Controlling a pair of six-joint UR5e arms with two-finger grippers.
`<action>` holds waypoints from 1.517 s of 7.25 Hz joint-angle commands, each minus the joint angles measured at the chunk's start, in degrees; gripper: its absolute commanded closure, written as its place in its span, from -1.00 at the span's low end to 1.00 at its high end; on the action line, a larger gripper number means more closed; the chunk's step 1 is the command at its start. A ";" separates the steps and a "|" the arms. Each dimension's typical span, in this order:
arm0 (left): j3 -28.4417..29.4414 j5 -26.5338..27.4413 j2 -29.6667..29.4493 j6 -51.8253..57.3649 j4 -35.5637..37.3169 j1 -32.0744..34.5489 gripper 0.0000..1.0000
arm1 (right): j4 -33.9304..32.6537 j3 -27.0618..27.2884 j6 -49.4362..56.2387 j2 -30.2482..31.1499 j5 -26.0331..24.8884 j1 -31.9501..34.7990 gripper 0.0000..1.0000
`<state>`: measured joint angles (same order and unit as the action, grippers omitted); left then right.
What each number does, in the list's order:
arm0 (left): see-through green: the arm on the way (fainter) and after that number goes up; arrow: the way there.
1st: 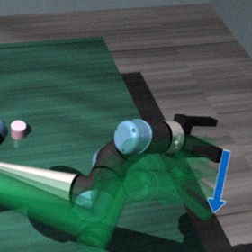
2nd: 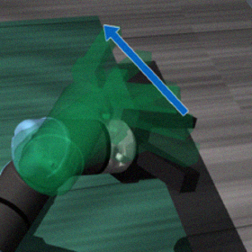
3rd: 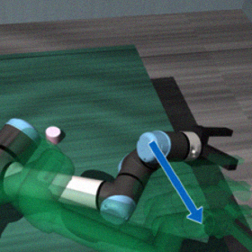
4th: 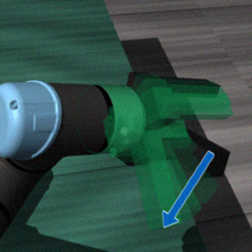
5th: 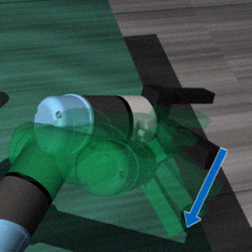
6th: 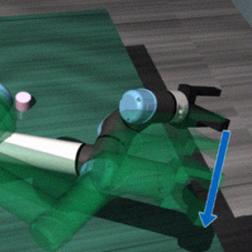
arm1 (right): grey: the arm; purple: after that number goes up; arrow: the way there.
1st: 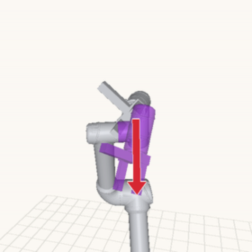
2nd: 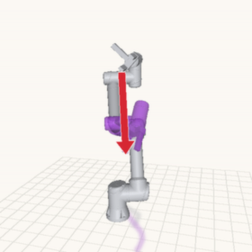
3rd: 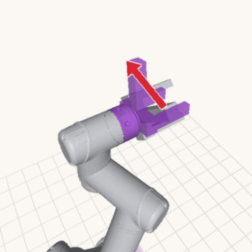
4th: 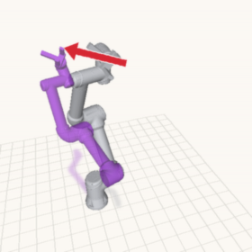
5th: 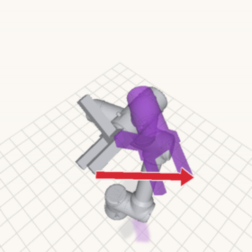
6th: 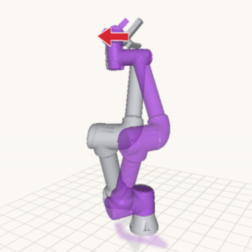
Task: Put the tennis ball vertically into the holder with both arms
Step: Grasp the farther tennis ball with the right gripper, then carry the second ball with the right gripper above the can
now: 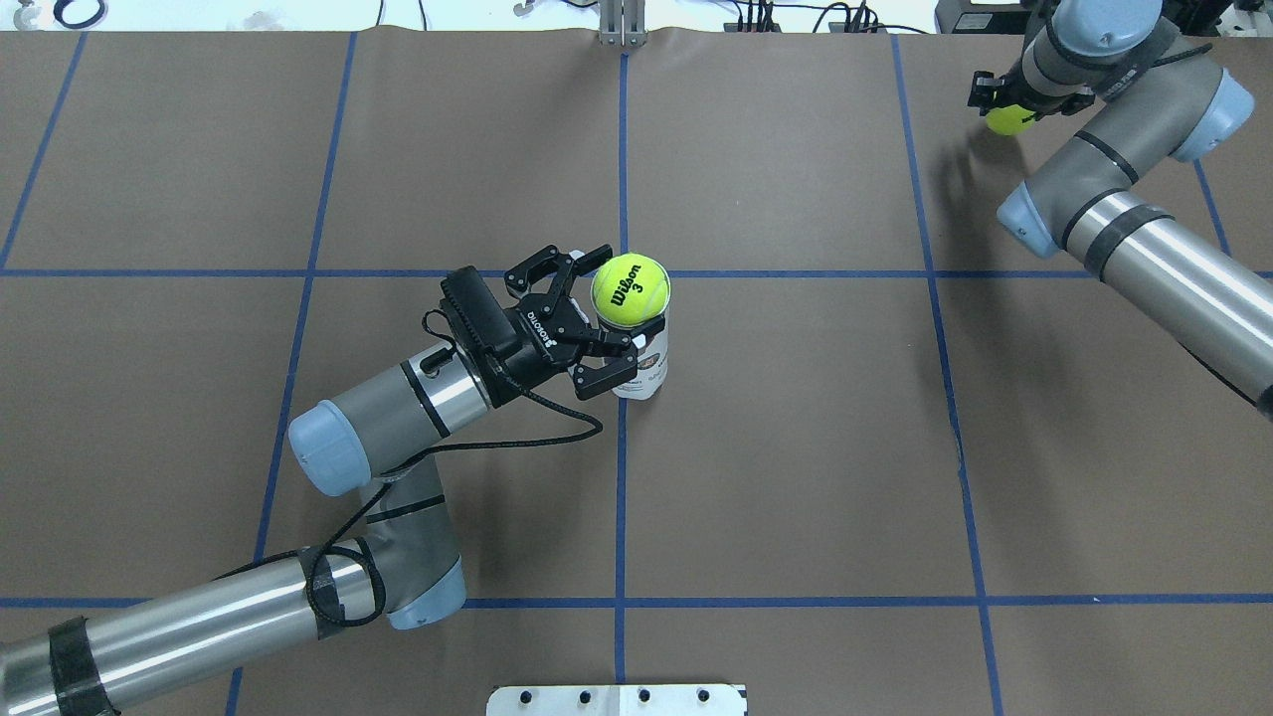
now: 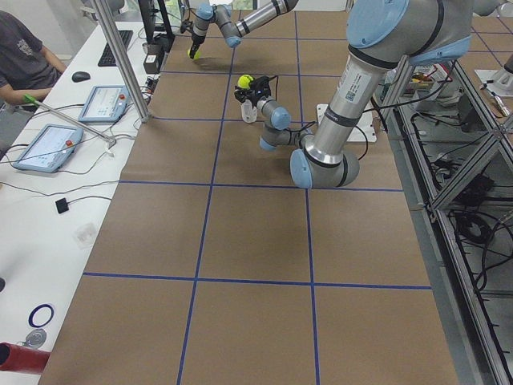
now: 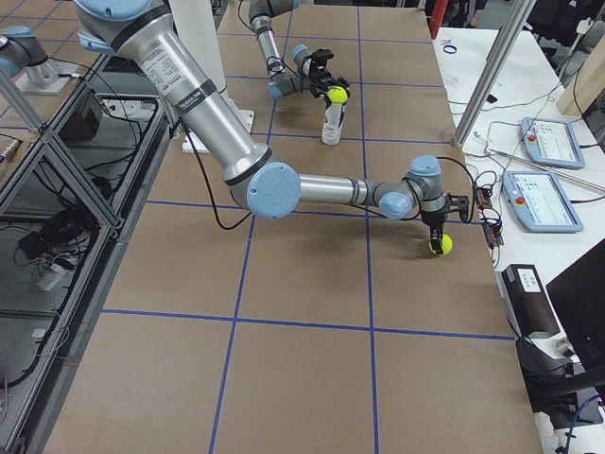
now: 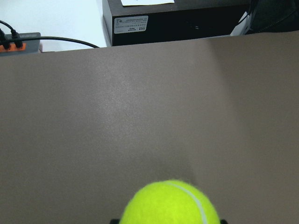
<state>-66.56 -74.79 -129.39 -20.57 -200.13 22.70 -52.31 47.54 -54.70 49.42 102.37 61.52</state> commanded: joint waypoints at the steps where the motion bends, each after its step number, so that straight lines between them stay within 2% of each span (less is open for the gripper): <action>1: -0.07 0.00 0.02 -0.09 0.00 -0.20 -0.97 | -12.47 16.25 -3.03 1.54 6.04 0.53 1.00; 3: -0.07 0.00 0.02 0.00 0.00 -0.20 -0.97 | -33.71 44.25 -7.77 7.33 18.69 0.44 1.00; 4: -0.07 0.00 0.02 0.00 0.00 -0.20 -0.97 | -43.40 54.74 -10.40 7.35 24.32 -0.78 1.00; 5: -0.07 0.00 0.10 0.00 0.00 -0.20 -0.97 | -47.85 61.20 -14.26 6.66 25.85 -4.53 1.00; 6: -0.07 0.00 0.10 -0.09 0.00 -0.20 -0.97 | -47.72 63.61 -20.30 5.26 25.78 -9.44 1.00; 7: -0.07 0.00 0.10 -0.09 0.00 -0.28 -0.97 | -47.89 63.81 -23.93 2.55 25.87 -12.54 1.00; 11: 0.02 0.00 0.02 -0.09 0.00 -0.37 -0.97 | -47.72 62.50 -25.72 -1.61 25.17 -17.92 1.00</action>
<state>-66.60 -74.79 -129.37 -20.65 -200.13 22.35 -100.08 110.47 -80.25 48.77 127.93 45.05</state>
